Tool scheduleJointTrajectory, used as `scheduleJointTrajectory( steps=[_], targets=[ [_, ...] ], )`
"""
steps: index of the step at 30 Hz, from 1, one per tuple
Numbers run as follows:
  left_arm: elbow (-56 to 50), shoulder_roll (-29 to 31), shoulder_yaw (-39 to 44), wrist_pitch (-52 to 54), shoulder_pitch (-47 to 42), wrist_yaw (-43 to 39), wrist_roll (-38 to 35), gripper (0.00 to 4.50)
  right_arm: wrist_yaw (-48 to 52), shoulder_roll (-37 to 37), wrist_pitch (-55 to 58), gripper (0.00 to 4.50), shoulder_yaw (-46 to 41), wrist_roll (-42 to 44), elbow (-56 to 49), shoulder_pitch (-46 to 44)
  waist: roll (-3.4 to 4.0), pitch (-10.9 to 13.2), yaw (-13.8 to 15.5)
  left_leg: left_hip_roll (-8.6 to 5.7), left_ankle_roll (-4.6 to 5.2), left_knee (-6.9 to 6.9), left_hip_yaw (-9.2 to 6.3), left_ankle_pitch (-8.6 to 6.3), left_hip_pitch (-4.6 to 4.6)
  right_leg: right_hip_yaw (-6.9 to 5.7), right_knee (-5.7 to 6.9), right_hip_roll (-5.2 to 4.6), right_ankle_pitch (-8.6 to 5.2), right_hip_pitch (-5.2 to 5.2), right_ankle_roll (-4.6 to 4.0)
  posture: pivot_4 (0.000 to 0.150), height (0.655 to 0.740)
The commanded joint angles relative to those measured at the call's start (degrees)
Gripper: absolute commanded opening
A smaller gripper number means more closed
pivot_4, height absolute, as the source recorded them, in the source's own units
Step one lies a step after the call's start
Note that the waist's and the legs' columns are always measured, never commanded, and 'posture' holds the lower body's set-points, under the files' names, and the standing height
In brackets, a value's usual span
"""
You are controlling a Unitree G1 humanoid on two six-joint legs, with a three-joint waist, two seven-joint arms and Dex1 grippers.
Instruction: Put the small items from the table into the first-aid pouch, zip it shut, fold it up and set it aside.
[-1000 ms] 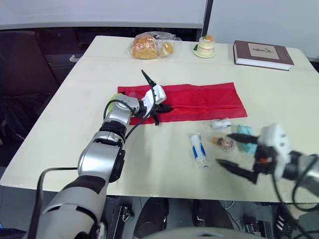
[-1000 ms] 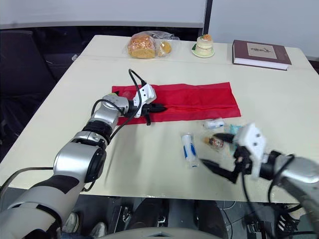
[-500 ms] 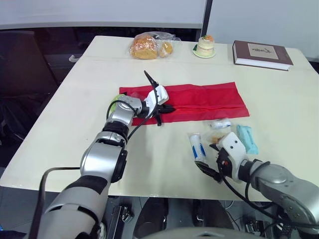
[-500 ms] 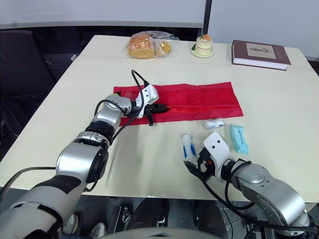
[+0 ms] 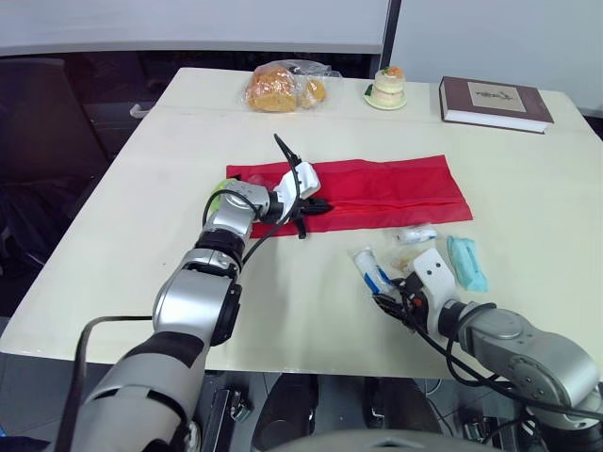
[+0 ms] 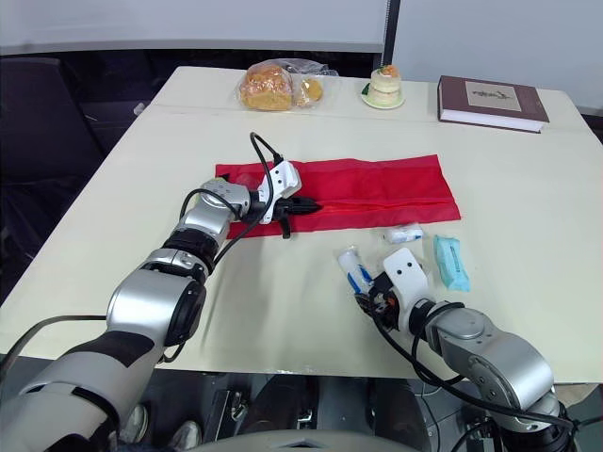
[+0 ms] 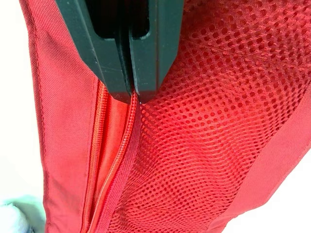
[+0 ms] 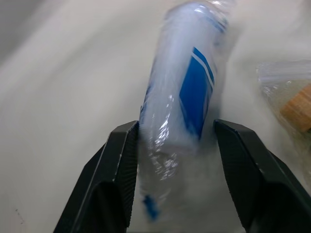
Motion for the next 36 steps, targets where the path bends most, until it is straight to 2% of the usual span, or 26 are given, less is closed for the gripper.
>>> scheduleJointTrajectory(
  steps=[1, 2, 3, 10, 18, 24, 36],
  targets=[
    [0.1, 0.0, -0.2, -1.1, -1.8, -0.1, -0.1, 0.00, 0.6, -0.2, -1.4, 0.77, -0.2, -0.4, -0.8, -0.4, 0.00, 0.0, 0.0, 0.00, 0.00, 0.00, 0.00, 0.00, 0.00, 0.00, 0.00, 0.00, 0.00, 0.00, 0.00, 0.150, 0.7289],
    [0.2, 0.0, -0.2, -1.1, -1.8, -0.1, -0.1, 0.00, 0.9, -0.3, -1.5, 0.29, -0.5, -0.3, -1.1, -0.4, 0.00, 0.0, 0.0, 0.00, 0.00, 0.00, 0.00, 0.00, 0.00, 0.00, 0.00, 0.00, 0.00, 0.00, 0.00, 0.150, 0.7289],
    [0.2, -0.1, -0.2, -1.2, -1.8, 0.0, -0.1, 0.00, 1.1, -0.3, -1.6, 0.04, -1.0, -0.1, -1.4, -0.5, 0.00, 0.0, 0.0, 0.00, 0.00, 0.00, 0.00, 0.00, 0.00, 0.00, 0.00, 0.00, 0.00, 0.00, 0.00, 0.150, 0.7289],
    [0.8, -0.2, 0.0, -1.5, -2.0, 0.1, -0.4, 0.00, 1.5, 0.3, -0.5, 0.04, -3.2, 0.9, -2.9, -2.9, 0.00, 0.0, 0.0, 0.00, 0.00, 0.00, 0.00, 0.00, 0.00, 0.00, 0.00, 0.00, 0.00, 0.00, 0.00, 0.150, 0.7289],
    [0.8, -0.7, 0.5, -1.4, -2.4, 0.0, -0.9, 0.00, -3.5, 8.4, 4.1, 0.04, -7.3, 1.9, -0.9, -8.4, 0.00, 0.0, 0.0, 0.00, 0.00, 0.00, -0.02, 0.00, -0.01, -0.01, 0.00, 0.00, 0.00, 0.00, 0.00, 0.150, 0.7289],
    [-0.7, -1.7, 0.7, -1.5, -1.9, -1.7, -1.9, 0.00, -5.1, 9.5, 5.7, 0.04, -5.7, -0.3, 4.1, -12.1, 0.00, 0.0, 0.0, 0.00, 0.00, 0.00, -0.02, 0.00, -0.01, -0.02, 0.01, 0.00, 0.00, 0.00, 0.00, 0.150, 0.7289],
    [-7.3, -4.2, -0.2, -1.3, 1.2, -4.8, -3.1, 0.00, -6.7, 13.9, 1.9, 0.04, -3.2, -5.2, 15.1, -17.8, 0.01, 0.0, -0.2, -0.01, 0.00, -0.01, -0.01, 0.00, -0.01, 0.00, 0.02, 0.00, 0.00, -0.02, 0.00, 0.150, 0.7289]
  ],
)
